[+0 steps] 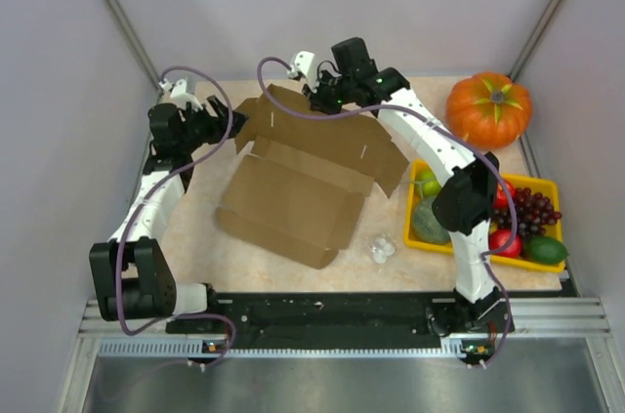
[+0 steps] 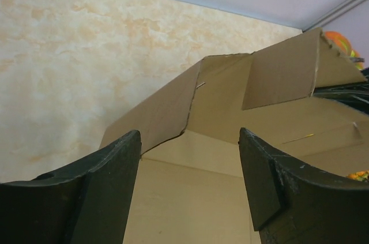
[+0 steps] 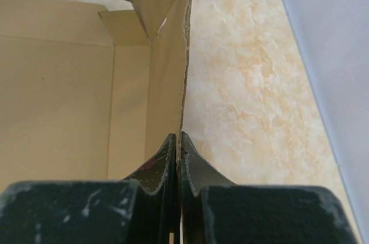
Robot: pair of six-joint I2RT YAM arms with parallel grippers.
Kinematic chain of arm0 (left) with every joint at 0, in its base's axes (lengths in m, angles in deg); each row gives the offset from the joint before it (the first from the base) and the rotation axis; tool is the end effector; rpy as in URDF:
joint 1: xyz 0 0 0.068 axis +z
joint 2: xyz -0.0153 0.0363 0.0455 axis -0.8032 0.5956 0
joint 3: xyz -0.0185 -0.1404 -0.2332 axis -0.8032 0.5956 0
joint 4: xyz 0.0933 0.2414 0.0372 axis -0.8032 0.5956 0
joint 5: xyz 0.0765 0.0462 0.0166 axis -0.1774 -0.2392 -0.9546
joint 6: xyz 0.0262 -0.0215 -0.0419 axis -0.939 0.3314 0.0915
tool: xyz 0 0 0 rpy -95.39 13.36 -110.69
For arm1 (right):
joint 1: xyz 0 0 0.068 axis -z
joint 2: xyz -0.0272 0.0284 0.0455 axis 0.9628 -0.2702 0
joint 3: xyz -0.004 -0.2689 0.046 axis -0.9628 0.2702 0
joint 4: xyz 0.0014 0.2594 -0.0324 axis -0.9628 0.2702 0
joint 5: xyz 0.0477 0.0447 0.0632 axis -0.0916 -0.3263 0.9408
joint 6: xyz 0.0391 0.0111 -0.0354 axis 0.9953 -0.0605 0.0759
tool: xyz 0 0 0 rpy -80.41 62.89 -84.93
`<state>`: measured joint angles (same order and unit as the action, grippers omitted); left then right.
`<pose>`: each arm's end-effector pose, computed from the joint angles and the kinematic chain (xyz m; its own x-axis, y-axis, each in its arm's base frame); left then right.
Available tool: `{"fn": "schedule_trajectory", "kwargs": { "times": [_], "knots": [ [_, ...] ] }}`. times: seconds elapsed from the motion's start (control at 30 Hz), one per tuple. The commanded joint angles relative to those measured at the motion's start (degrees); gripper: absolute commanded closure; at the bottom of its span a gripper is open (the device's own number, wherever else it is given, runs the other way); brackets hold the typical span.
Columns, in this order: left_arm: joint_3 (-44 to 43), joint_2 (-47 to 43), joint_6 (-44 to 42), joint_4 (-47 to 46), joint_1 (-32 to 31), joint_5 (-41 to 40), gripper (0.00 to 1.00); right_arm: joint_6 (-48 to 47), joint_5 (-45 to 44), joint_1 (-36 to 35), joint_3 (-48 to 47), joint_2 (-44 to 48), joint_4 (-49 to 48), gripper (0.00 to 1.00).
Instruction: Fold the paper box
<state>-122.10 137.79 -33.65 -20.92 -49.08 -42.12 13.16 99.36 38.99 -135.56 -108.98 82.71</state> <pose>0.3082 0.0057 0.3158 -0.3746 -0.4147 -0.8293 0.2848 0.7997 -0.5286 0.3776 0.2842 0.3640 0.0216 -0.6019 -0.7982 -0.9211 0.2985 -0.2500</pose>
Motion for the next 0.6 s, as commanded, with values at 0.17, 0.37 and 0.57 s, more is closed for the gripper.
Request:
{"fn": "schedule_trajectory", "kwargs": {
  "times": [0.17, 0.37, 0.57],
  "knots": [
    [-1.5, 4.4, -5.0, -2.4, -0.2, -2.8, 0.37, -6.4, -9.9, -3.9, -3.7, -2.2, -1.4, 1.00],
    [1.9, 7.0, -1.9, -8.4, -0.2, -5.2, 0.46, -9.6, -21.6, -8.7, 6.2, 0.7, -12.4, 1.00],
    [6.5, 4.3, 0.4, -10.9, -0.2, -9.9, 0.55, -18.0, -34.7, -13.0, 27.8, 7.6, -39.3, 1.00]
  ]
}}
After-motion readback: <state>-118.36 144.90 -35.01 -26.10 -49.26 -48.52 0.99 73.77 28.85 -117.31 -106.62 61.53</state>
